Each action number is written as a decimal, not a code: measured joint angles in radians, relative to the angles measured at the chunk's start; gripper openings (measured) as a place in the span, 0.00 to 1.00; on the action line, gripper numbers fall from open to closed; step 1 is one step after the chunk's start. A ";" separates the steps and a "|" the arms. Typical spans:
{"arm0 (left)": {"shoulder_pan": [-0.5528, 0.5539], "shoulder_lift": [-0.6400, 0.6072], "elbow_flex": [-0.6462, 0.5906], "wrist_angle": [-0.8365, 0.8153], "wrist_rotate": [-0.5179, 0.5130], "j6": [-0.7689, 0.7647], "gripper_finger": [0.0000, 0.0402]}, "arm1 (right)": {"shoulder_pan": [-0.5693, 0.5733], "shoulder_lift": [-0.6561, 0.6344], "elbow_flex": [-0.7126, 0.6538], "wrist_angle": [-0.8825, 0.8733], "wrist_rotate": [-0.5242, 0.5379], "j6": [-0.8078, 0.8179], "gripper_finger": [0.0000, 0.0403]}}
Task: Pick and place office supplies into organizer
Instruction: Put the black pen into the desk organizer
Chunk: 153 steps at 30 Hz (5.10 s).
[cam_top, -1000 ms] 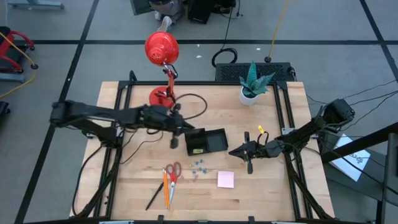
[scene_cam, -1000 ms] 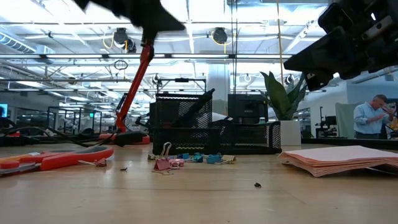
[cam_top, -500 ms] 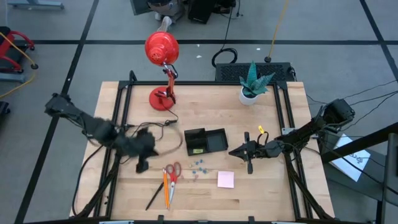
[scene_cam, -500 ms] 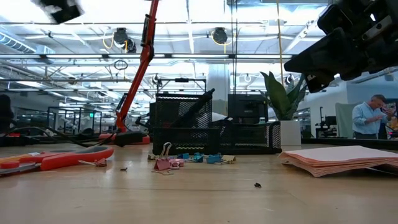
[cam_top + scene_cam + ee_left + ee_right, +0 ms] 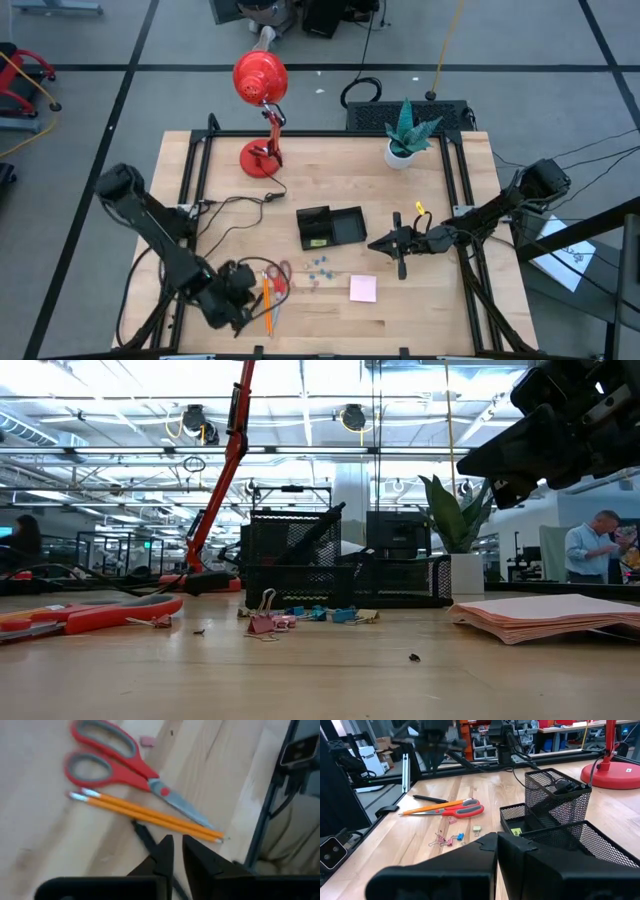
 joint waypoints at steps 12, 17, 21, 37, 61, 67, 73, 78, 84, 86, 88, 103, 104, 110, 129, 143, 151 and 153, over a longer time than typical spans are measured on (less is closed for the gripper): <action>0.076 0.171 0.000 0.004 0.234 -0.095 0.53 | 0.000 0.000 0.000 0.005 0.000 -0.007 0.01; 0.109 0.203 0.001 -0.002 0.272 -0.072 0.61 | 0.000 0.000 0.000 0.004 -0.001 -0.007 0.01; 0.117 0.228 0.007 -0.009 0.297 -0.037 0.59 | 0.000 0.000 0.000 0.004 -0.003 -0.007 0.01; 0.057 0.272 0.019 -0.124 0.324 -0.029 0.39 | 0.000 0.000 0.000 -0.003 -0.003 -0.005 0.01; 0.062 0.270 0.016 -0.128 0.299 0.173 0.04 | 0.000 0.000 0.000 -0.003 -0.002 0.000 0.01; 0.060 0.252 0.027 -0.116 0.227 0.271 0.05 | 0.000 0.000 0.000 -0.003 -0.001 0.000 0.01; 0.079 0.160 0.074 -0.091 0.005 0.402 0.06 | 0.000 0.000 0.000 -0.003 0.000 0.000 0.01; 0.120 0.073 0.114 -0.088 -0.107 0.538 0.05 | 0.000 0.000 0.000 0.001 0.001 0.000 0.01; 0.188 -0.011 0.168 -0.018 -0.266 0.835 0.06 | 0.000 0.000 0.000 0.000 0.001 0.000 0.01; 0.217 -0.033 0.172 0.103 -0.303 1.015 0.07 | 0.000 0.000 0.000 -0.001 0.001 0.000 0.01; 0.248 -0.047 0.172 0.215 -0.313 1.189 0.07 | 0.000 0.000 0.000 0.000 0.001 0.000 0.01; 0.605 -0.031 0.070 0.650 0.019 1.671 0.07 | 0.000 0.000 0.000 -0.004 -0.001 0.001 0.01; 0.638 -0.031 0.047 0.672 0.043 1.671 0.07 | 0.000 0.000 0.000 -0.004 -0.002 0.001 0.01; 0.816 -0.031 -0.124 0.895 0.213 1.583 0.07 | 0.000 0.000 0.000 -0.003 -0.001 0.001 0.01; 0.838 0.059 -0.252 1.088 0.226 1.468 0.08 | -0.001 0.000 0.000 0.005 0.004 0.001 0.01; 0.837 0.140 -0.250 1.085 0.161 1.421 0.08 | -0.001 0.000 0.000 -0.004 0.003 0.001 0.01; 0.837 0.136 -0.246 1.019 0.145 1.362 0.08 | -0.002 0.000 0.000 -0.004 0.003 0.001 0.01; 0.837 0.136 -0.246 1.015 0.154 1.356 0.08 | -0.002 0.000 0.000 -0.003 0.004 0.000 0.01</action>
